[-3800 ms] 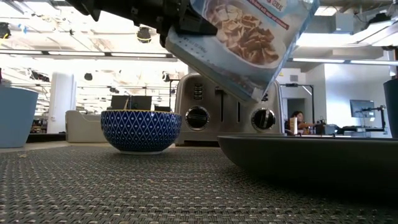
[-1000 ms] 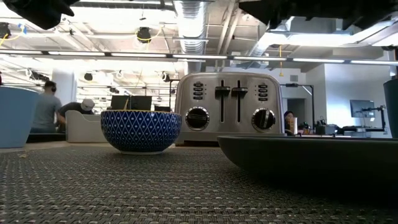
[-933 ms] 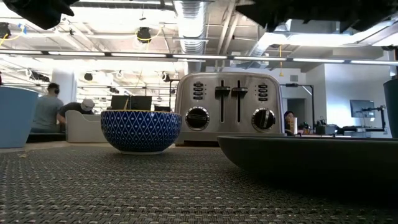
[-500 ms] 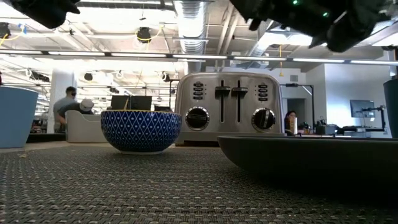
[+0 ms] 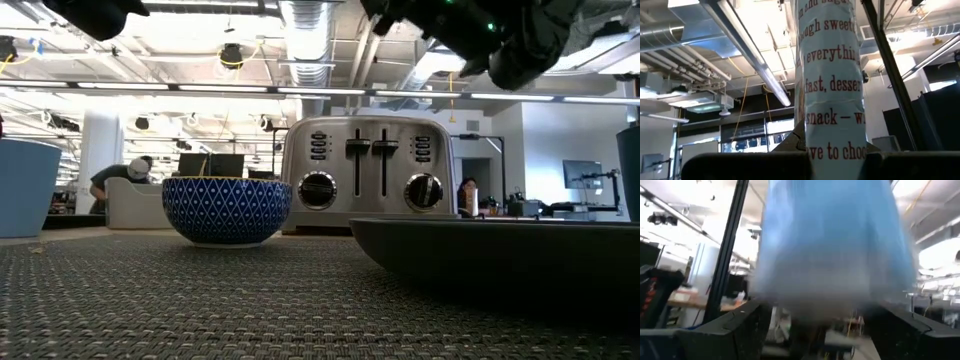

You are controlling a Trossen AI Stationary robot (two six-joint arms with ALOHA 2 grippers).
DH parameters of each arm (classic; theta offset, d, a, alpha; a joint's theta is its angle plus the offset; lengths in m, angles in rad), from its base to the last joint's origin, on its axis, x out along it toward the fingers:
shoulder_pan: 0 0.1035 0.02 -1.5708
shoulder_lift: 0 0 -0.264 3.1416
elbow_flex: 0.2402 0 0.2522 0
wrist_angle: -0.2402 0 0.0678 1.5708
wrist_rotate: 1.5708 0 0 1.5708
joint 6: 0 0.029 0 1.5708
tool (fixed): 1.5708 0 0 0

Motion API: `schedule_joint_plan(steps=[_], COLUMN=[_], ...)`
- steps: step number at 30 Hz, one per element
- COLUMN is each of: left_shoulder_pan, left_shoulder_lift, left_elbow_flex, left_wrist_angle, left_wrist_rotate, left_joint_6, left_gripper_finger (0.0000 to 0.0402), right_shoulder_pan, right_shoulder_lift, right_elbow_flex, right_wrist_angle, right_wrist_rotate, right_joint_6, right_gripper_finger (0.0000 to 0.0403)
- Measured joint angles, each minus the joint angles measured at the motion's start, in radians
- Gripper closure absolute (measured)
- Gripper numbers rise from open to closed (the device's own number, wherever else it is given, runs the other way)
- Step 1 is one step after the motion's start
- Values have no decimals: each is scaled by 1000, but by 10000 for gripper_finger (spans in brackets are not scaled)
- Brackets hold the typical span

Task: Arrange a breakfast setting
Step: Pour the cereal from the blue cereal box into the yellow bowl

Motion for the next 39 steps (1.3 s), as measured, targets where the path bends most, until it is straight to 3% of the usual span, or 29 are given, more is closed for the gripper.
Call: schedule_joint_plan(steps=[10,17,22,25,30,36,39], left_shoulder_pan=[1,1,0,0,0,0,1], left_shoulder_lift=[1,1,1,1,-1,-7,-11], left_elbow_flex=[2,33,32,28,28,28,28], left_wrist_angle=[55,8,8,8,-4,-33,-57], left_wrist_rotate=[22,31,33,31,17,-23,-34], left_joint_6=[15,29,28,22,9,-32,-30], left_gripper_finger=[401,401,401,401,401,398,378], right_shoulder_pan=[1,4,14,12,12,3,-3], right_shoulder_lift=[-1,-1,-1,-1,-2,-37,-73], right_elbow_flex=[96,175,180,180,180,161,132], right_wrist_angle=[-7,-139,-123,-132,-143,-183,-208], right_wrist_rotate=[-2,-3,-3,-3,-3,-1,4], right_joint_6=[-56,-71,-101,-100,-110,-116,-120], right_gripper_finger=[87,111,118,145,228,234,234])
